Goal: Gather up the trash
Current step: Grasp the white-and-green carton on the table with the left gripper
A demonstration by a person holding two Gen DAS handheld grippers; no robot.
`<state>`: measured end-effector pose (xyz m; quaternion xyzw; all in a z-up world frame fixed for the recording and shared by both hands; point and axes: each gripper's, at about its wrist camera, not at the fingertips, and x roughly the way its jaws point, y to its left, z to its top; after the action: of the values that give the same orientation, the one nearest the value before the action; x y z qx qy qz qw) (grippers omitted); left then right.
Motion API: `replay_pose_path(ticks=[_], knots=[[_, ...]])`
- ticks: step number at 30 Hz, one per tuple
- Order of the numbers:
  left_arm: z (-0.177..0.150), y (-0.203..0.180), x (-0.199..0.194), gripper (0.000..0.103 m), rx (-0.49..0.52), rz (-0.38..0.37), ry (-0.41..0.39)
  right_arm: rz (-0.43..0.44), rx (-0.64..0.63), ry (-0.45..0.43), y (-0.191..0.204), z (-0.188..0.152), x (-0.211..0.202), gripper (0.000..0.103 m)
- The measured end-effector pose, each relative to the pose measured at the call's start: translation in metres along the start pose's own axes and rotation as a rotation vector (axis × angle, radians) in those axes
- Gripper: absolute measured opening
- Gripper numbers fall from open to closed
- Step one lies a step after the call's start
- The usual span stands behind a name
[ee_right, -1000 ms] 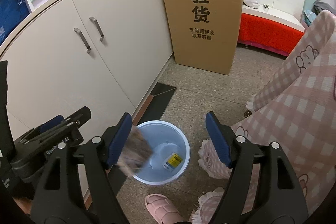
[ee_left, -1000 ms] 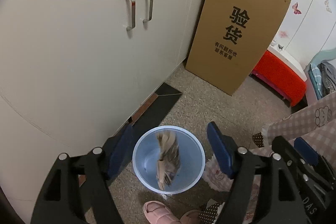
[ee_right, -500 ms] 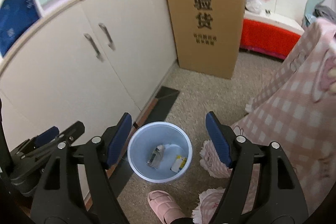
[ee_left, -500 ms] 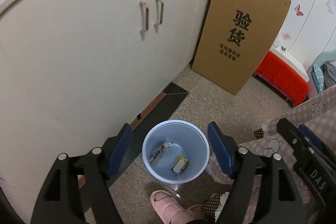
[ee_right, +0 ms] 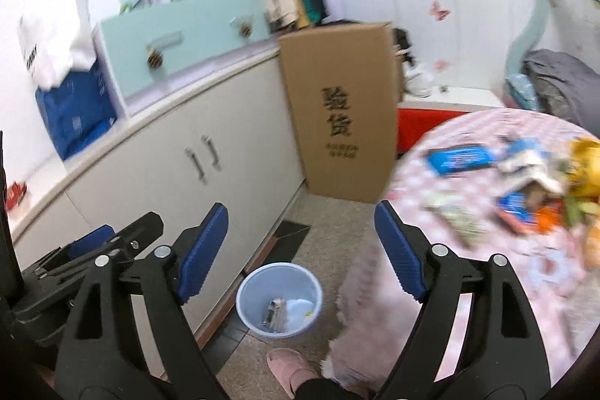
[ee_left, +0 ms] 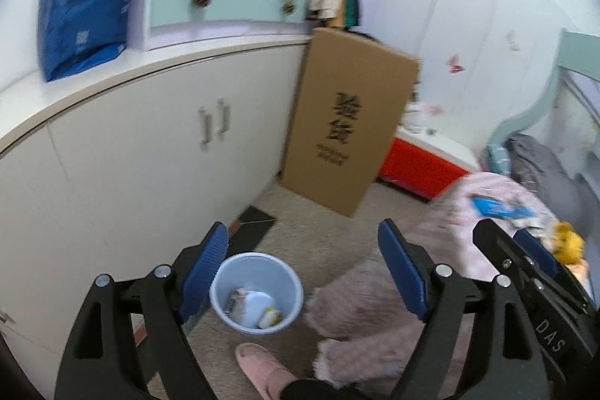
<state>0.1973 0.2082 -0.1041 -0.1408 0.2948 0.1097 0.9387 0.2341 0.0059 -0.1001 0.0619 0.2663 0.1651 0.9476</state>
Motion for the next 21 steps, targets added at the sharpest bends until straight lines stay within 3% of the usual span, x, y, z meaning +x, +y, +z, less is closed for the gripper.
replay_pose_path(ticks=[5,10,17,21], knots=[[-0.015,-0.058,-0.031,0.084,0.058,-0.082,0.005,-0.081,0.056,-0.028,-0.060,-0.004,-0.054,0.080],[-0.038,-0.126,-0.046,0.085,0.122,-0.182,0.061,-0.170,0.124,-0.042,-0.125,-0.019,-0.099,0.081],[-0.075,-0.219,-0.051,0.086,0.209,-0.301,0.151,-0.313,0.262,-0.053,-0.218,-0.045,-0.146,0.081],[-0.094,-0.263,-0.045,0.086,0.242,-0.320,0.201,-0.352,0.336,-0.046,-0.258,-0.059,-0.161,0.081]])
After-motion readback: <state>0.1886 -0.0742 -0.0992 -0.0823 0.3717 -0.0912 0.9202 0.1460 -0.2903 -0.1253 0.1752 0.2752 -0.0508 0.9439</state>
